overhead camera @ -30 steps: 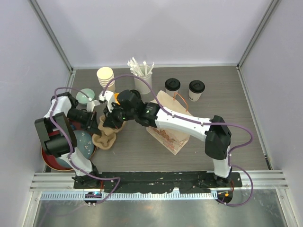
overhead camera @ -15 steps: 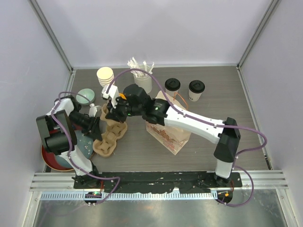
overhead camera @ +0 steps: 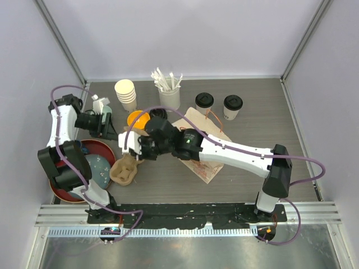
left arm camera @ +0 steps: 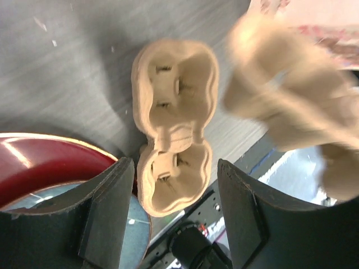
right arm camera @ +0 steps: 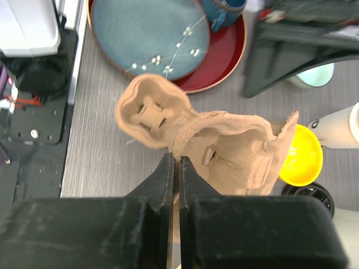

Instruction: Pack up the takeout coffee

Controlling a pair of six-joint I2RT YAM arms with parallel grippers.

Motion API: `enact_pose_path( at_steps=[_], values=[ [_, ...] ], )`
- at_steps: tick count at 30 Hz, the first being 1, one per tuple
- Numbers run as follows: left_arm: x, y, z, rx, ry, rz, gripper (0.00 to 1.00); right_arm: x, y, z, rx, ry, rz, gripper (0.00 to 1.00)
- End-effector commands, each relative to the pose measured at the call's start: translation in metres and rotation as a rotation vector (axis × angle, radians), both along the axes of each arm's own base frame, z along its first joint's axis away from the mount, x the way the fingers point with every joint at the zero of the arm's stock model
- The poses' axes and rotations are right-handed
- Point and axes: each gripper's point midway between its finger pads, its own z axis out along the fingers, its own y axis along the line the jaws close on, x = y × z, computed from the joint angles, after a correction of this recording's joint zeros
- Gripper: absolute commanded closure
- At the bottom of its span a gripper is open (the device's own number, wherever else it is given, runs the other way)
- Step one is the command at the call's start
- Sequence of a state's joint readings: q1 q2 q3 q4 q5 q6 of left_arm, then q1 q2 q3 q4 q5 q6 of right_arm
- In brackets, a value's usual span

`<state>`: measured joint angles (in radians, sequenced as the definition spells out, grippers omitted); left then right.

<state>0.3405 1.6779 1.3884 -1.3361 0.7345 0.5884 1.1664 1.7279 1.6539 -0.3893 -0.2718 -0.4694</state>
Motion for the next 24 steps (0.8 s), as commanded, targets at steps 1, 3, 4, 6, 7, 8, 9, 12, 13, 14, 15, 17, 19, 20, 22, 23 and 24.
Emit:
enact_pose_path(
  at_steps=[1,3,4,6,7,8,9,12,13,14,15,17,19,20,22,23,24],
  values=[
    [-0.009,-0.027,0.065,-0.137,-0.04,0.061,0.35,-0.009,-0.003,0.005,-0.028,-0.198,0.024,0.99],
    [-0.013,-0.038,0.069,-0.156,-0.024,0.055,0.33,-0.016,0.002,-0.008,-0.056,-0.254,0.026,0.99],
    [-0.014,-0.042,0.068,-0.161,-0.017,0.049,0.32,-0.019,0.004,-0.012,-0.067,-0.275,0.023,0.99],
    [-0.02,-0.05,0.062,-0.159,0.014,0.039,0.26,-0.014,0.005,-0.025,-0.11,-0.336,-0.015,0.99],
    [-0.019,-0.049,0.054,-0.14,0.016,0.043,0.25,-0.022,0.009,-0.028,-0.118,-0.354,-0.006,0.99],
    [-0.019,-0.049,0.051,-0.133,0.023,0.047,0.25,-0.022,0.011,-0.032,-0.134,-0.374,-0.009,0.99],
    [-0.018,-0.048,0.049,-0.127,0.03,0.06,0.25,-0.023,0.013,-0.04,-0.164,-0.399,-0.003,0.99],
    [-0.012,-0.048,0.043,-0.12,0.043,0.08,0.25,-0.028,0.017,-0.046,-0.199,-0.444,-0.011,0.99],
    [-0.012,-0.048,0.039,-0.113,0.05,0.082,0.26,-0.029,0.019,-0.05,-0.216,-0.462,-0.01,0.99],
    [-0.008,-0.046,0.035,-0.097,0.041,0.086,0.26,-0.03,0.02,-0.049,-0.217,-0.47,-0.011,0.99],
    [-0.007,-0.047,0.032,-0.097,0.053,0.094,0.26,-0.031,0.021,-0.051,-0.225,-0.477,-0.009,0.99],
    [-0.006,-0.048,0.03,-0.104,0.062,0.097,0.33,-0.032,0.023,-0.052,-0.233,-0.49,-0.005,0.99],
    [-0.005,-0.051,0.03,-0.12,0.068,0.089,0.48,-0.033,0.024,-0.052,-0.231,-0.49,-0.006,0.99],
    [-0.007,-0.052,0.03,-0.127,0.075,0.082,0.6,-0.032,0.023,-0.052,-0.235,-0.493,-0.012,0.99],
    [-0.013,-0.055,0.03,-0.137,0.085,0.06,0.68,-0.031,0.023,-0.053,-0.237,-0.493,-0.015,0.99],
    [-0.014,-0.055,0.029,-0.139,0.091,0.058,0.7,-0.031,0.023,-0.052,-0.233,-0.492,-0.015,0.99],
    [-0.014,-0.056,0.028,-0.137,0.091,0.055,0.71,-0.032,0.024,-0.052,-0.23,-0.489,-0.009,0.99]
  ],
)
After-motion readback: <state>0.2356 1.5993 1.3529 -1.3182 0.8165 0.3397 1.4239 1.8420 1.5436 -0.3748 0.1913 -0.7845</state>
